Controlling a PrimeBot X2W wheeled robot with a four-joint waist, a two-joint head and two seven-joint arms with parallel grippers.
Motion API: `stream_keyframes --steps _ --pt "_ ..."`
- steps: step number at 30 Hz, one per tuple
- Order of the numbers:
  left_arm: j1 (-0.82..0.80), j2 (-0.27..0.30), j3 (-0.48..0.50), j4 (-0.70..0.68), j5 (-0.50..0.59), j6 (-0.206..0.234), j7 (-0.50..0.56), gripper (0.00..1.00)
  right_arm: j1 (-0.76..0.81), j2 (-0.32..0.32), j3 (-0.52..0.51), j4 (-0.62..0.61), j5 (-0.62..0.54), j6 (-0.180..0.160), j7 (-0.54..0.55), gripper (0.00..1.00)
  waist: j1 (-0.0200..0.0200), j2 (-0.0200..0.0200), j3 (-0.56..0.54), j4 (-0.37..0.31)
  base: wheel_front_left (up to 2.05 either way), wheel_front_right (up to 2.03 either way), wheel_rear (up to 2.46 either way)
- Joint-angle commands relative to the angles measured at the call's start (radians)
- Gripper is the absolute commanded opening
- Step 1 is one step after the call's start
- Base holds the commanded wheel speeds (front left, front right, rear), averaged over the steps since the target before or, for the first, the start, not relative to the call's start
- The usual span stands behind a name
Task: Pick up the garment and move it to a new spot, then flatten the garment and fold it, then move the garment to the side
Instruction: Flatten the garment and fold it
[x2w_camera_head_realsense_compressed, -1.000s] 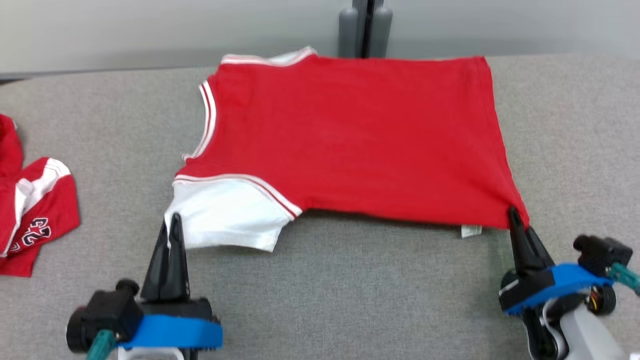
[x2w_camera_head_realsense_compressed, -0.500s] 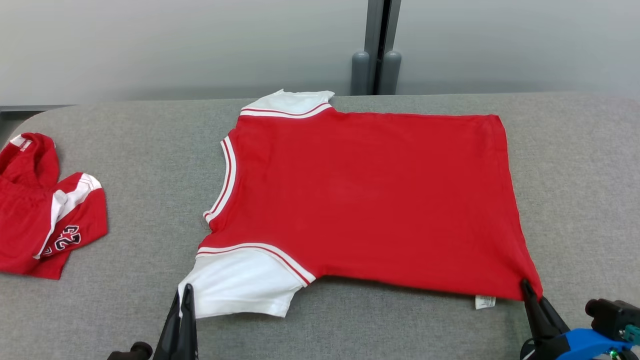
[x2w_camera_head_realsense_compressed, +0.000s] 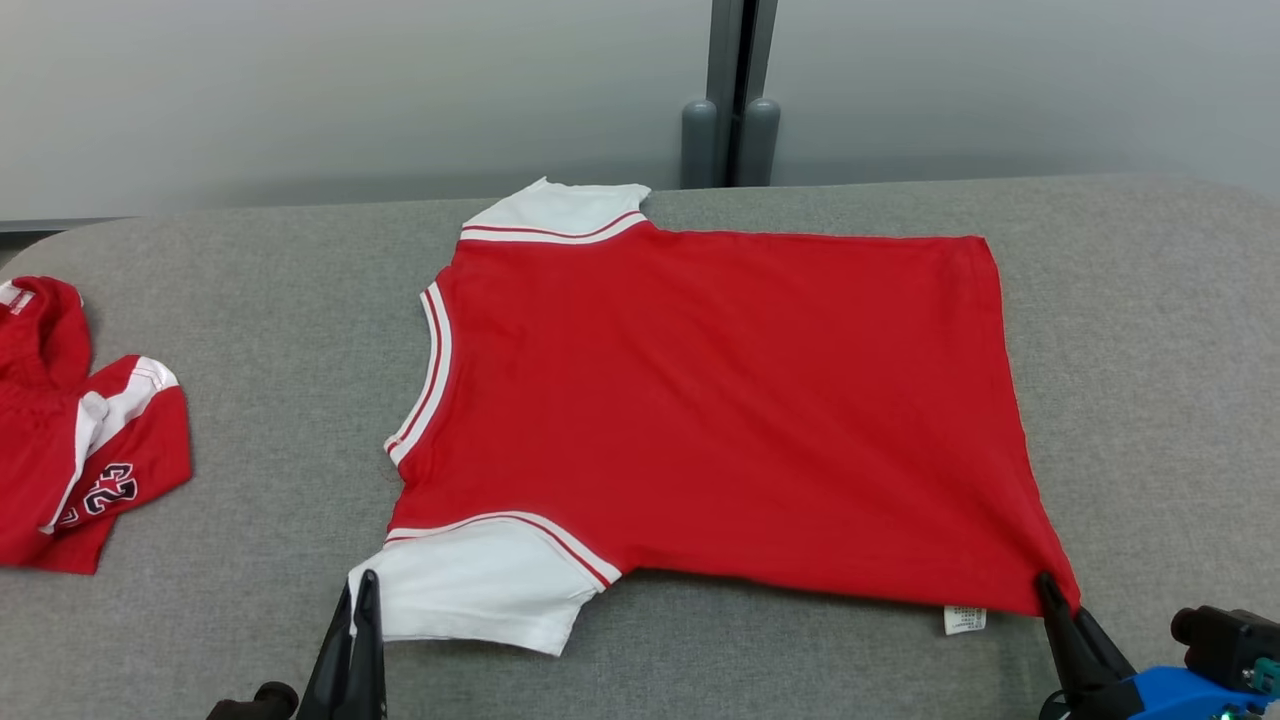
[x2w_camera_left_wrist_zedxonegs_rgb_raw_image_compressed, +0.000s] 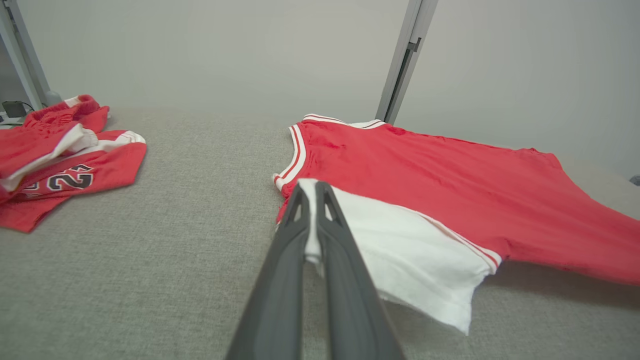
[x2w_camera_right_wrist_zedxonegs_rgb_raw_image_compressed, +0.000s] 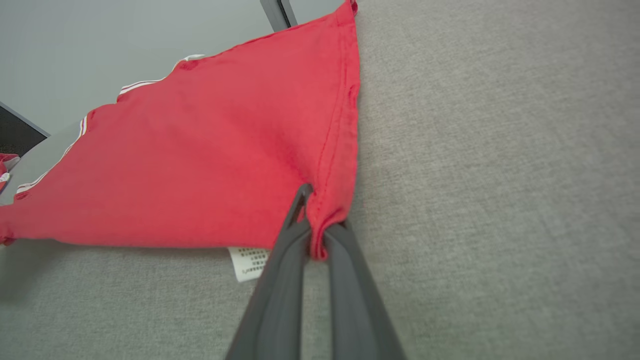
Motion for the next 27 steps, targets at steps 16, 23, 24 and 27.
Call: stream_keyframes --steps 16,23,24,27 --pt "-0.203 0.067 -0.014 0.067 0.035 -0.063 0.029 0.00 -0.113 -0.019 0.043 0.010 0.019 0.000 0.059 0.00 0.0000 0.0000 0.061 -0.024 0.00 0.00 0.00" --pt "-0.306 0.094 -0.019 0.108 0.049 -0.093 0.048 0.00 -0.155 -0.033 0.055 -0.011 0.045 0.000 0.083 0.00 0.0000 0.0000 0.086 -0.035 0.00 0.00 0.00" --pt "-0.321 0.098 -0.021 0.116 0.050 -0.098 0.051 0.00 -0.163 -0.035 0.056 -0.011 0.047 0.000 0.084 0.00 0.0000 0.0000 0.088 -0.036 0.00 0.00 0.00" --pt "-0.369 0.105 -0.027 0.140 0.052 -0.114 0.060 0.00 -0.183 -0.042 0.064 -0.008 0.056 0.000 0.096 0.00 0.0000 0.0000 0.101 -0.040 0.00 0.00 0.00"
